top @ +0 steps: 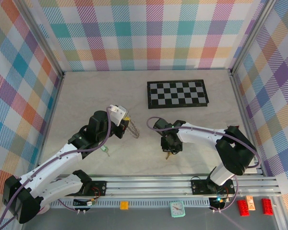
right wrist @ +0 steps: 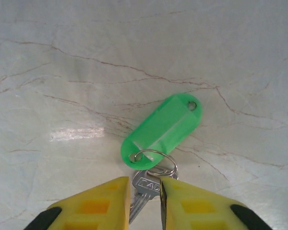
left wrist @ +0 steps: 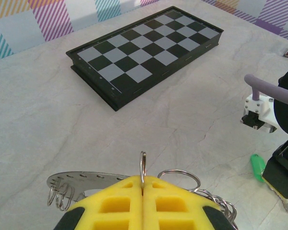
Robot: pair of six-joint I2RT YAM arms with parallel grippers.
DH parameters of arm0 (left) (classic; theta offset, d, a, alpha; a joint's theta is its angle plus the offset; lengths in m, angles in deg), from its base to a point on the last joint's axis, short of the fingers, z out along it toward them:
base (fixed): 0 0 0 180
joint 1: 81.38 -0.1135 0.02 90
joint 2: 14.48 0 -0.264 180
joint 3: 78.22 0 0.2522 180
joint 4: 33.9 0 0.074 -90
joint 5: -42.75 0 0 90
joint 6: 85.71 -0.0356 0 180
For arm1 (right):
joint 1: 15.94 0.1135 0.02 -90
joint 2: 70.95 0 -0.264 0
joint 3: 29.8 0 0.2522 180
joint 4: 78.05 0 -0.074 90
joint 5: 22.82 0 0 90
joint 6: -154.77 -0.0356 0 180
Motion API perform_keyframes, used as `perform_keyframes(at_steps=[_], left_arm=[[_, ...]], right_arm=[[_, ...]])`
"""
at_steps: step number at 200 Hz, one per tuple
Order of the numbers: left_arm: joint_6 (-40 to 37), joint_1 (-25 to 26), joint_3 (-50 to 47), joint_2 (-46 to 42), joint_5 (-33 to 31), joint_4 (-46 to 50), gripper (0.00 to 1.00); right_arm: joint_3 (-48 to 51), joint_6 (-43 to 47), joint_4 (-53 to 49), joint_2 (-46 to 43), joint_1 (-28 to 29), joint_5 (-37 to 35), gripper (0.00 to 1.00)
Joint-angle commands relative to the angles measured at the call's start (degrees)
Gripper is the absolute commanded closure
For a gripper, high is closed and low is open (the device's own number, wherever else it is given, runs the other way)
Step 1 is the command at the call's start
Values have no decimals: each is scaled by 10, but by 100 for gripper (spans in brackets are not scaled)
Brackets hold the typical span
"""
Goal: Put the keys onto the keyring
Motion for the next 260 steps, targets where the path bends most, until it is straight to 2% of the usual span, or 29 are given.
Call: perform_keyframes(at_steps=[1, 26, 53, 173, 190, 218, 260], left_arm=[[-10, 8, -1, -6, -3, -11, 100], [-10, 8, -2, -7, -2, -12, 100], [-10, 8, -1, -4, -1, -13, 100], [-11, 9, 0, -6, -1, -8, 100], [-11, 9, 0, -6, 0, -8, 100], [-11, 9, 0, -6, -1, -6, 100], [-11, 9, 1, -3, -1, -8, 100]], right_arm=[[0, 12, -16, -10, -13, -1, 67], [14, 16, -11, -17, -23, 5, 60], [22, 26, 12, 0, -28, 33, 60], [29, 32, 39, 14, -36, 35, 68], [29, 32, 40, 15, -36, 34, 72], [21, 35, 29, 7, -36, 28, 78], [6, 44, 8, 0, -36, 21, 80]])
